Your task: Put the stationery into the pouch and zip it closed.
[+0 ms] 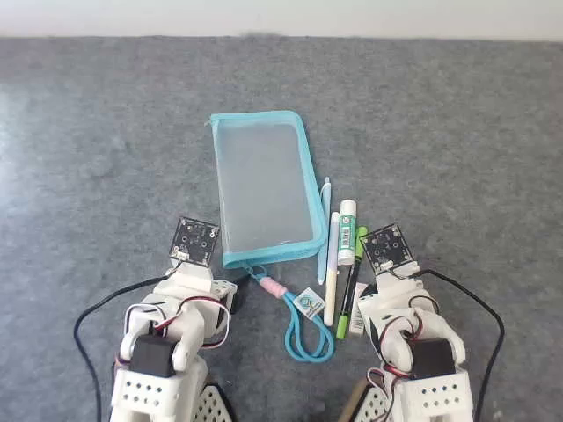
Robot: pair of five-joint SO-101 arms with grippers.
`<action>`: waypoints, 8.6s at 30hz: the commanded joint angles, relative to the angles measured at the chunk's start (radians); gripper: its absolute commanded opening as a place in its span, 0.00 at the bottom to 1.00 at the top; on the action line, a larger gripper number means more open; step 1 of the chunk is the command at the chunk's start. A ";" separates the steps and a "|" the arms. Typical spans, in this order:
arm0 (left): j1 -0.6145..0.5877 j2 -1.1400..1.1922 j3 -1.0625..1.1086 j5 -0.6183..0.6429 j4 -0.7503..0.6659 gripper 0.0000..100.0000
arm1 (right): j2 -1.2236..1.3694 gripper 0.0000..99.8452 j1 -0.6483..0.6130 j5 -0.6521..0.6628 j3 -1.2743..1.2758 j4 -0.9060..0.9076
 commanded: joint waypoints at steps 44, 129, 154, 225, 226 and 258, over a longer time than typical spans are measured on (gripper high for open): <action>0.002 0.002 -0.010 0.009 0.003 0.24 | -0.012 0.02 -0.001 -0.006 0.020 0.008; -0.790 0.008 -0.010 -0.279 -0.315 0.24 | 1.747 0.20 -0.719 -0.040 -1.023 -0.366; -0.790 0.000 -0.033 -0.284 -0.391 0.24 | 1.724 0.01 -0.550 -0.032 -1.060 -0.289; -0.066 0.299 -0.375 -0.129 -0.308 0.33 | 1.196 0.01 -0.555 0.029 -1.407 0.125; -0.066 0.299 -0.374 -0.129 -0.308 0.33 | 1.196 0.01 -0.555 0.029 -1.409 0.122; -0.057 0.292 -0.295 -0.129 -0.400 0.15 | 1.210 0.01 -0.679 0.072 -1.409 0.206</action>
